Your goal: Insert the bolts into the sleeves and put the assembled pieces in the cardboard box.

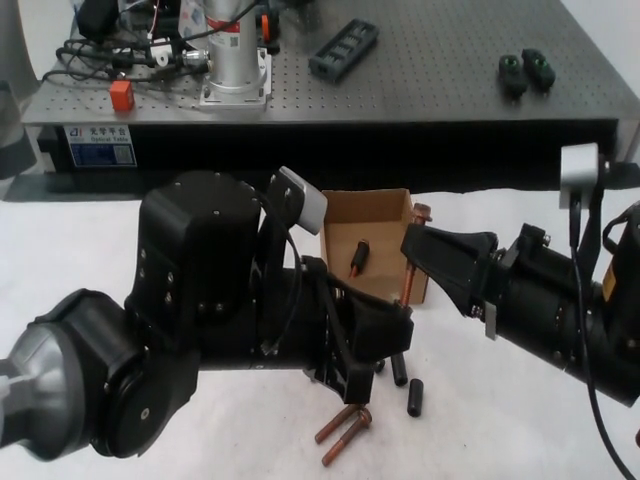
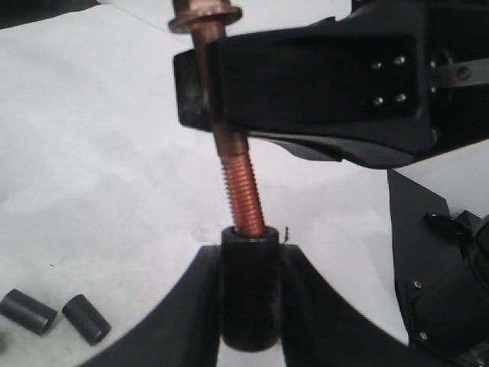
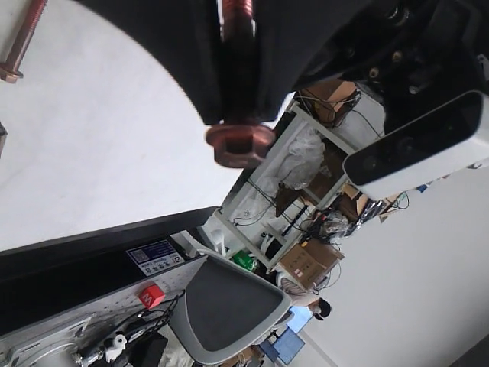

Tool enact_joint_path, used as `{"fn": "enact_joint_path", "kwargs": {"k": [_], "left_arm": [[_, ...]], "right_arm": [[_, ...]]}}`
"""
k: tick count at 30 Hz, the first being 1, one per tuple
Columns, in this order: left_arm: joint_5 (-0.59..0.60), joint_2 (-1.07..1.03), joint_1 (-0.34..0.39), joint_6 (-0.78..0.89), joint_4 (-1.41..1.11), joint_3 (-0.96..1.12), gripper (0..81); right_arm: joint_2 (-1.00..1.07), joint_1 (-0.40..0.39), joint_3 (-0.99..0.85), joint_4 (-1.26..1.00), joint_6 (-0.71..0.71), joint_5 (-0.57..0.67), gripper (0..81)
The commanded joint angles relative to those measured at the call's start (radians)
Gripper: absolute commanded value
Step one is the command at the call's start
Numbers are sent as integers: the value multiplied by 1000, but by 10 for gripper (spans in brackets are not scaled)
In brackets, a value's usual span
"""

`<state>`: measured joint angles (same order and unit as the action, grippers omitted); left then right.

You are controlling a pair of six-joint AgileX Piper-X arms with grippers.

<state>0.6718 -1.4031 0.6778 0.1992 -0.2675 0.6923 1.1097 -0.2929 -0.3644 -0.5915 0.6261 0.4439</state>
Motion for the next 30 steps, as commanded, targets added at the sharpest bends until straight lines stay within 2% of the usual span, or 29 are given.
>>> {"fn": "enact_joint_path", "kwargs": {"k": [1,4,7,9,11,14,15,20,25,30], "left_arm": [[-41,15,3,9,-26,4,6],[-41,15,3,8,-35,4,6],[-41,15,3,8,-82,4,6],[-52,15,3,8,-120,4,6],[-101,15,3,5,-138,4,6],[-112,15,3,-4,-138,4,6],[-112,15,3,-4,-138,4,6],[-171,15,3,-4,-138,4,6],[-447,-4,-6,24,-118,38,6],[-514,-157,-67,47,103,273,6]], "right_arm": [[-2,2,-2,3,-13,47,7],[-2,-1,-2,13,-13,98,7],[-2,-1,-2,60,-13,98,1],[-2,-1,-2,87,-13,98,43],[-2,-1,-2,91,-17,112,148],[-2,-1,-2,83,-18,113,401],[-2,4,-2,83,-11,113,452],[-19,72,-2,119,-14,154,417],[-133,207,-2,261,-23,196,412],[-291,302,-2,497,-120,188,412]]}}
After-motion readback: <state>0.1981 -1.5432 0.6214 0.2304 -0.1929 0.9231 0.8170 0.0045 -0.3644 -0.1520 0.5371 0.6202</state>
